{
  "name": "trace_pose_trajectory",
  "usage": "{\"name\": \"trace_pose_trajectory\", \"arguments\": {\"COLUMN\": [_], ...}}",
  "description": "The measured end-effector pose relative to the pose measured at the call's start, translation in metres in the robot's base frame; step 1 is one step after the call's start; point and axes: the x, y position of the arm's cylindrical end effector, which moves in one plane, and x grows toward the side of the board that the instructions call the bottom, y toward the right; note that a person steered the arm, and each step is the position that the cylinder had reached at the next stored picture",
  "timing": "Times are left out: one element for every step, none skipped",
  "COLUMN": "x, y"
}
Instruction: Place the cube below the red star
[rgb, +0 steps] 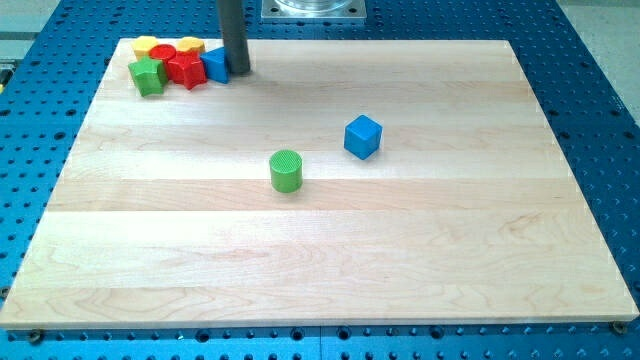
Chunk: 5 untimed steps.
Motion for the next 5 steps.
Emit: {"name": "trace_pose_trajectory", "arguments": {"x": [0.001,0.025,0.084,0.173,0.183], "y": [0.008,0.113,0.245,0.253,0.209]}}
